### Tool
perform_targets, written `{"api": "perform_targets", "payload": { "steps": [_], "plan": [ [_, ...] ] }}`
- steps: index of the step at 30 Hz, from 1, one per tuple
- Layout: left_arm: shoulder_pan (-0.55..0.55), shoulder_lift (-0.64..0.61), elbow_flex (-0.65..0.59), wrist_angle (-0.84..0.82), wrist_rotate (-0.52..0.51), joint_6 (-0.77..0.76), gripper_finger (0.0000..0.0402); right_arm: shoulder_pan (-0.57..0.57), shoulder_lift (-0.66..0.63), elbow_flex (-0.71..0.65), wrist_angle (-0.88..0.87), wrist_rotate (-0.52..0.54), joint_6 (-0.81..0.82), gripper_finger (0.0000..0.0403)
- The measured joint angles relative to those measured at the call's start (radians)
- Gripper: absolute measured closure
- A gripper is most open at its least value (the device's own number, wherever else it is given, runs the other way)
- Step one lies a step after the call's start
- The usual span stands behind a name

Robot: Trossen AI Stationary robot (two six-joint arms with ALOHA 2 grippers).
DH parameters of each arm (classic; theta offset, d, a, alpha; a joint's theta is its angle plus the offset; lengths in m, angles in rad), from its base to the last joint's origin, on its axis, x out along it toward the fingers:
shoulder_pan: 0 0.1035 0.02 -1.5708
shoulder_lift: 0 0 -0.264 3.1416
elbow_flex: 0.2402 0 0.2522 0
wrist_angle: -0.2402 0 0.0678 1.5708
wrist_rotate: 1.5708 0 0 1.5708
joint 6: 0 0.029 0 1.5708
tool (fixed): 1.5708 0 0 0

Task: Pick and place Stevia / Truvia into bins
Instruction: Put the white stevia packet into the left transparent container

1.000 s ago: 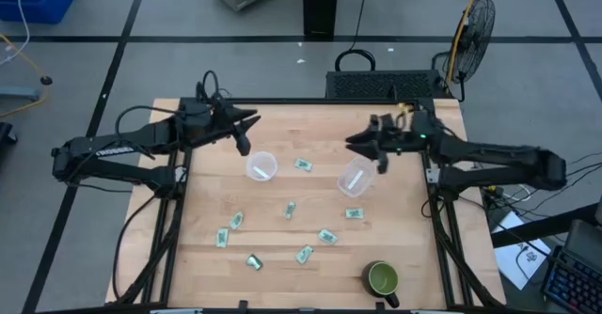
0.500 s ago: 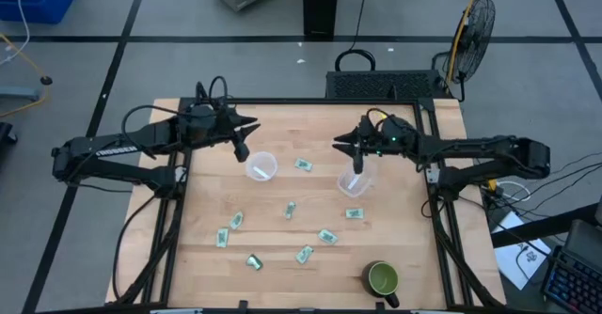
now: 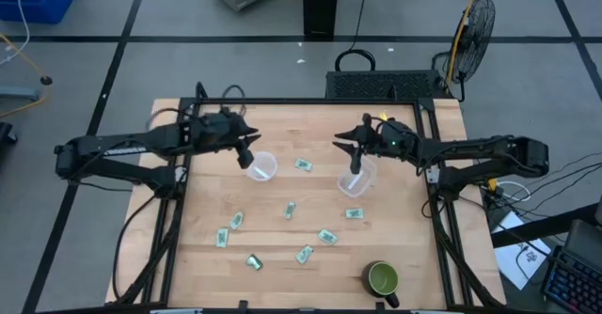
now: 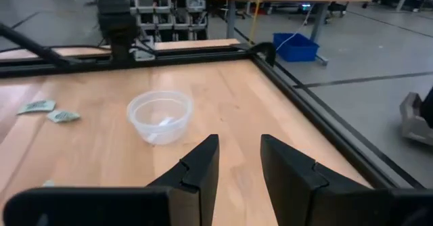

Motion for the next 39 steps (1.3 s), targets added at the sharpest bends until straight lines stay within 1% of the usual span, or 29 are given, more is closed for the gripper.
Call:
{"api": "perform_targets", "payload": {
  "steps": [4, 6, 9, 16, 17, 21, 26, 28, 29, 31, 33, 39],
  "plan": [
    [0.0, 0.089, -0.049, 0.01, 0.005, -0.028, 0.0314, 0.01, 0.0, 0.0, -0.032, 0.002, 0.005, 0.03],
    [0.0, 0.139, -0.061, 0.023, 0.043, -0.035, 0.0314, 0.01, 0.0, 0.0, -0.057, 0.002, 0.006, 0.03],
    [0.0, 0.209, -0.063, 0.034, 0.096, -0.03, 0.0314, 0.004, 0.0, 0.0, -0.093, 0.003, 0.008, 0.03],
    [-0.002, 0.326, -0.063, 0.094, 0.108, -0.027, 0.0314, 0.001, 0.0, 0.0, -0.161, 0.003, 0.036, 0.03],
    [-0.002, 0.338, -0.063, 0.104, 0.127, -0.026, 0.0314, 0.001, 0.0, 0.0, -0.169, 0.003, 0.043, 0.03],
    [-0.002, 0.374, -0.063, 0.14, 0.275, 0.016, 0.0314, -0.001, 0.0, 0.0, -0.173, 0.005, 0.058, 0.03],
    [-0.002, 0.394, -0.063, 0.152, 0.52, 0.174, 0.0314, -0.001, 0.0, 0.0, -0.173, 0.007, 0.058, 0.03],
    [-0.002, 0.393, -0.063, 0.154, 0.578, 0.243, 0.0314, -0.001, 0.0, 0.0, -0.177, 0.007, 0.058, 0.03],
    [-0.002, 0.393, -0.062, 0.152, 0.59, 0.27, 0.0314, -0.001, 0.0, 0.0, -0.179, 0.007, 0.058, 0.03],
    [-0.002, 0.393, -0.062, 0.151, 0.582, 0.299, 0.0314, -0.001, 0.0, 0.0, -0.181, 0.007, 0.058, 0.03],
    [-0.002, 0.393, -0.062, 0.158, 0.534, 0.282, 0.0314, -0.001, 0.0, 0.0, -0.186, 0.007, 0.068, 0.03],
    [-0.008, 0.393, -0.062, 0.223, 0.292, 0.082, 0.0314, -0.001, 0.0, 0.0, -0.203, 0.007, 0.058, 0.03]
  ]
}}
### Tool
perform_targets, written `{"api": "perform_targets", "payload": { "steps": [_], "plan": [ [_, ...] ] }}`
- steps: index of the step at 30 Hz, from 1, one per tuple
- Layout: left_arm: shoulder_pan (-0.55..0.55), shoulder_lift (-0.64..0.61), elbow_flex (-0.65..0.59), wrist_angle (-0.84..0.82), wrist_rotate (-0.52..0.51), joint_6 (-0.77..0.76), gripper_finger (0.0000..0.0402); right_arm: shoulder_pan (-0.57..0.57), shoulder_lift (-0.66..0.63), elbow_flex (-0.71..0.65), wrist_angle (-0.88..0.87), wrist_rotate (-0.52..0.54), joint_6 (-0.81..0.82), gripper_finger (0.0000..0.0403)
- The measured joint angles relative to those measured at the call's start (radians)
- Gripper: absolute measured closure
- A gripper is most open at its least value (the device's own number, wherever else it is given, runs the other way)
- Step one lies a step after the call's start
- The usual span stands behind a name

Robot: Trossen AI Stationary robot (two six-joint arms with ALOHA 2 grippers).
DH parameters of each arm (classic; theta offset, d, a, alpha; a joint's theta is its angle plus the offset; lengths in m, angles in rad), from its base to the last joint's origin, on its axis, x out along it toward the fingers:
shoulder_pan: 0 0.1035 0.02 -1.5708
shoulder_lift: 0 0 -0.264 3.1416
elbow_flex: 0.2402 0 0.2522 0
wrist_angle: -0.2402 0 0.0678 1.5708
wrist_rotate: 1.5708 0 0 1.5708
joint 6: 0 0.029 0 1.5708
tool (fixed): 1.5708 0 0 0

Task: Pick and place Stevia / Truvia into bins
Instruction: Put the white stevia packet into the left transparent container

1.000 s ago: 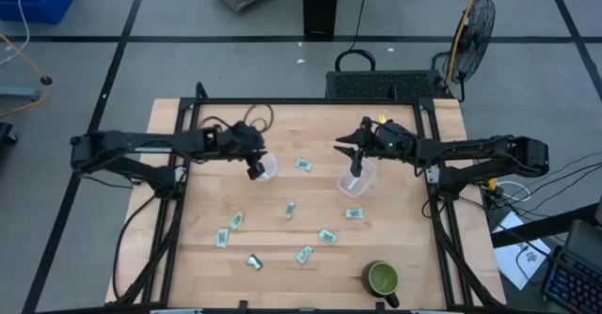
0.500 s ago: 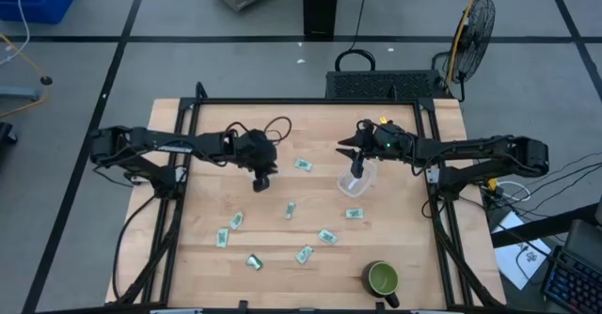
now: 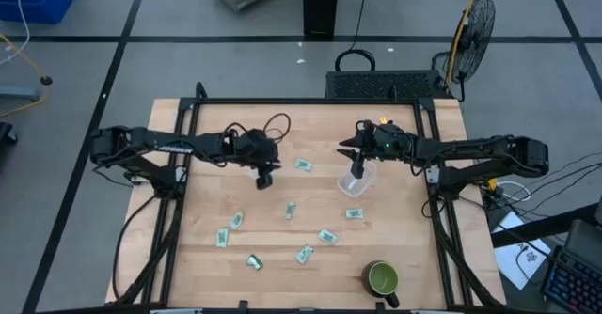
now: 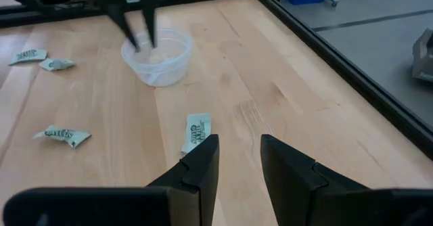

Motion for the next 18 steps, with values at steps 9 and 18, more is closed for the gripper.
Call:
{"api": "perform_targets", "payload": {
  "steps": [9, 18],
  "plan": [
    [0.005, 0.0, 0.0, -0.059, -0.017, 0.03, 0.0314, 0.005, 0.0, 0.0, 0.0, -0.002, 0.0, 0.03],
    [-0.029, 0.015, 0.001, -0.098, -0.024, 0.089, 0.0314, 0.005, 0.07, 0.0, 0.001, -0.034, -0.02, 0.0294]
  ]
}}
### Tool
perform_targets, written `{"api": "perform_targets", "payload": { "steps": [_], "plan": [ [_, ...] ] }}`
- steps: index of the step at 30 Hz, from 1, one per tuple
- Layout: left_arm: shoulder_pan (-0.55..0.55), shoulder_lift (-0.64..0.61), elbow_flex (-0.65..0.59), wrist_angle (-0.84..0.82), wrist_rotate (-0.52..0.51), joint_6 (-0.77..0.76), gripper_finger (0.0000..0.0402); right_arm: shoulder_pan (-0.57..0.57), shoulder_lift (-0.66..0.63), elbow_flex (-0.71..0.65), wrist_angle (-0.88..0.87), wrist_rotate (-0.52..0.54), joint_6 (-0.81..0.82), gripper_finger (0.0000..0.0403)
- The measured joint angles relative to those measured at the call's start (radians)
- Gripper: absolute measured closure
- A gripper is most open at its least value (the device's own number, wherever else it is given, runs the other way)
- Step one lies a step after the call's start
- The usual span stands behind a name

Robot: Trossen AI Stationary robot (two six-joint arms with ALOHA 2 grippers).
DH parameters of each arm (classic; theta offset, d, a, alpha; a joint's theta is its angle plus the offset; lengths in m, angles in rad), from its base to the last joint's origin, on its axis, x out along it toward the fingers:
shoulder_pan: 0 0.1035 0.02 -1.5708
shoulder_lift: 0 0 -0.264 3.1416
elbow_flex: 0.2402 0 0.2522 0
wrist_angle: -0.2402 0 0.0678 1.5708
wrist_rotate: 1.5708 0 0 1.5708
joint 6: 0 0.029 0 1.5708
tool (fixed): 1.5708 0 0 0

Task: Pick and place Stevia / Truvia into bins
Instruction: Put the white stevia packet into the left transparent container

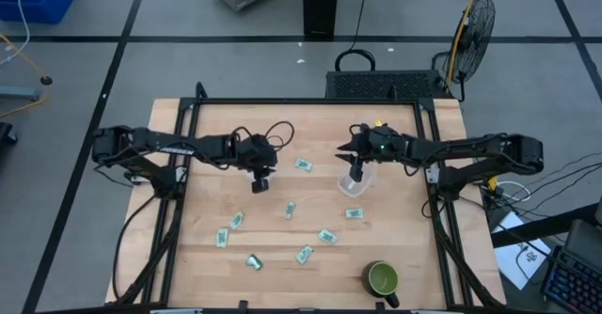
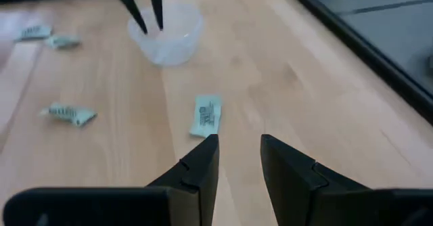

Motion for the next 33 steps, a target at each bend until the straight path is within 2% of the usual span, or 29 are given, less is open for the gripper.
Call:
{"api": "perform_targets", "payload": {
  "steps": [6, 11, 13, 19, 26, 33],
  "plan": [
    [-0.023, 0.0, 0.0, 0.027, -0.071, 0.027, 0.0313, 0.0, 0.028, 0.0, 0.07, 0.0, -0.059, 0.0242],
    [-0.037, 0.0, 0.0, 0.03, -0.071, 0.026, 0.0313, 0.005, 0.026, 0.0, 0.176, -0.14, -0.028, 0.0193],
    [-0.04, 0.0, 0.0, 0.049, -0.071, 0.038, 0.0313, 0.022, 0.033, 0.001, 0.192, -0.149, -0.014, 0.0182],
    [-0.047, -0.014, 0.0, 0.136, -0.032, 0.061, 0.0313, 0.078, 0.035, 0.001, 0.141, -0.053, -0.092, 0.0176],
    [-0.053, -0.013, 0.0, 0.222, -0.006, -0.071, 0.0313, 0.237, -0.01, 0.001, 0.167, -0.051, -0.087, 0.0185],
    [-0.079, -0.013, 0.0, 0.279, 0.009, 0.004, 0.0312, 0.374, 0.001, 0.071, 0.165, -0.047, -0.088, 0.018]
  ]
}}
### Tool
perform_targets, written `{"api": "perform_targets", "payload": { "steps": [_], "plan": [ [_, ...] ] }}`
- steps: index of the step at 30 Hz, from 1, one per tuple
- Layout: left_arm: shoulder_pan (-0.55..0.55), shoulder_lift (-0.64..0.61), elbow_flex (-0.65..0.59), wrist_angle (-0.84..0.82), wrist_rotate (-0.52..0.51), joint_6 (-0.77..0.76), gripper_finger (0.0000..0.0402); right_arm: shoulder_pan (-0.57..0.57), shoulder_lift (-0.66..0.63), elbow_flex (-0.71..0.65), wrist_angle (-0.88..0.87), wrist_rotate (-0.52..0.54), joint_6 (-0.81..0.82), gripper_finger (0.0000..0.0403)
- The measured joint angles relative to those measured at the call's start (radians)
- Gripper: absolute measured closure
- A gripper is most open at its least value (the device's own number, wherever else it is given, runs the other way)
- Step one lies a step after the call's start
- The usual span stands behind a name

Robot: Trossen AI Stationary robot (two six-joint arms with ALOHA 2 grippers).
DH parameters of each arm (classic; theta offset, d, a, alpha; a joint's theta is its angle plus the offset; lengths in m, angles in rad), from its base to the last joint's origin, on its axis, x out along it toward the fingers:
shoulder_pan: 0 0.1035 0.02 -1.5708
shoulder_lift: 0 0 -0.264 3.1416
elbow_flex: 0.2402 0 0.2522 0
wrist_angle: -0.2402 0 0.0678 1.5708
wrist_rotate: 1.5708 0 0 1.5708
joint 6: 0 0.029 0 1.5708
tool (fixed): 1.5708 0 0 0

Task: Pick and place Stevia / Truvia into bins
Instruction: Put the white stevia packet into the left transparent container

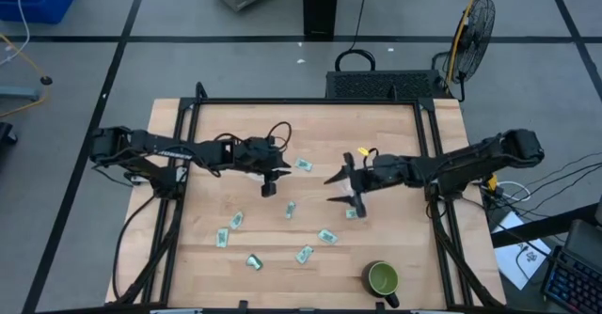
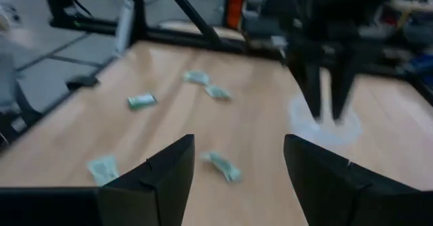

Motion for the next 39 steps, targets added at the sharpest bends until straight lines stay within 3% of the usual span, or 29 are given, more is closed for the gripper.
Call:
{"api": "perform_targets", "payload": {
  "steps": [13, 19, 22, 27, 32, 39],
  "plan": [
    [-0.17, -0.031, -0.001, -0.061, -0.009, 0.015, 0.0183, 0.147, 0.197, 0.165, -0.095, 0.032, 0.085, 0.0179],
    [-0.246, -0.095, -0.003, -0.35, 0.038, -0.166, 0.0177, 0.2, 0.259, 0.336, -0.427, 0.133, 0.112, 0.0179],
    [-0.273, -0.127, 0.0, -0.521, 0.081, -0.252, 0.0176, 0.213, 0.272, 0.357, -0.429, 0.13, 0.141, 0.0179],
    [-0.318, -0.135, -0.001, -0.718, 0.049, -0.368, 0.0176, 0.219, 0.272, 0.339, -0.412, 0.132, 0.138, 0.0179],
    [-0.361, -0.128, -0.001, -0.786, 0.014, -0.384, 0.0176, 0.208, 0.272, 0.332, -0.401, 0.133, 0.125, 0.0179],
    [-0.408, -0.113, -0.058, -0.749, -0.011, -0.355, 0.0176, 0.203, 0.272, 0.332, -0.404, 0.13, 0.107, 0.0179]
  ]
}}
